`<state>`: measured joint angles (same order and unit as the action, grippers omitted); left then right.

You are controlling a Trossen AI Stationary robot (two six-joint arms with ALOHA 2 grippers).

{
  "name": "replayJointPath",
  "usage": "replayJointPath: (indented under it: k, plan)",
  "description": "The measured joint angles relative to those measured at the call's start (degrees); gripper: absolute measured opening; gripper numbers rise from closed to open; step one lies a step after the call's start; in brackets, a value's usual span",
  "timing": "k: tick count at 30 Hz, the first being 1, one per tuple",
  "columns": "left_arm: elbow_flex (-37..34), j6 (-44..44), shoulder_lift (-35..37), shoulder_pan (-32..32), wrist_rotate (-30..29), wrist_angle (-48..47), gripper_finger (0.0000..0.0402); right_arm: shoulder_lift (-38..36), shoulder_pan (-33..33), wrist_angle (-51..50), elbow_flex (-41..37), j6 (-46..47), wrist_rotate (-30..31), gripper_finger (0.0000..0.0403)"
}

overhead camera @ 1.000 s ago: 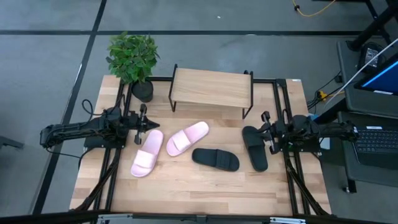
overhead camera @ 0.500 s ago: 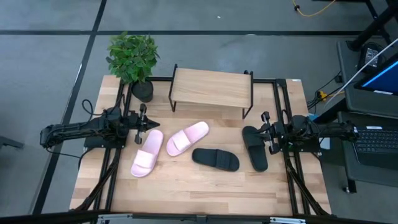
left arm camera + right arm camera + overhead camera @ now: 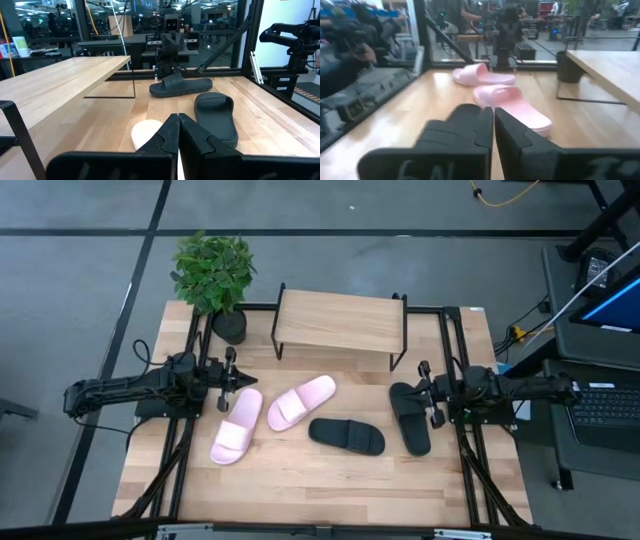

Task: Pick and place slides into the shelf
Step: Put the right black slide on the shelf

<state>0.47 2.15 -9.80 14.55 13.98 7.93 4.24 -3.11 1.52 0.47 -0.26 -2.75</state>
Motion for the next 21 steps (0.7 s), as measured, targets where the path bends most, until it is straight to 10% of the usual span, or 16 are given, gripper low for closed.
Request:
replayJointPath:
  k: [21]
  plan:
    - [0.0,3.9,-0.1,0.0,-7.0,-4.6,0.0000,0.2,0.0,1.7,5.1,6.5,4.1,0.0020]
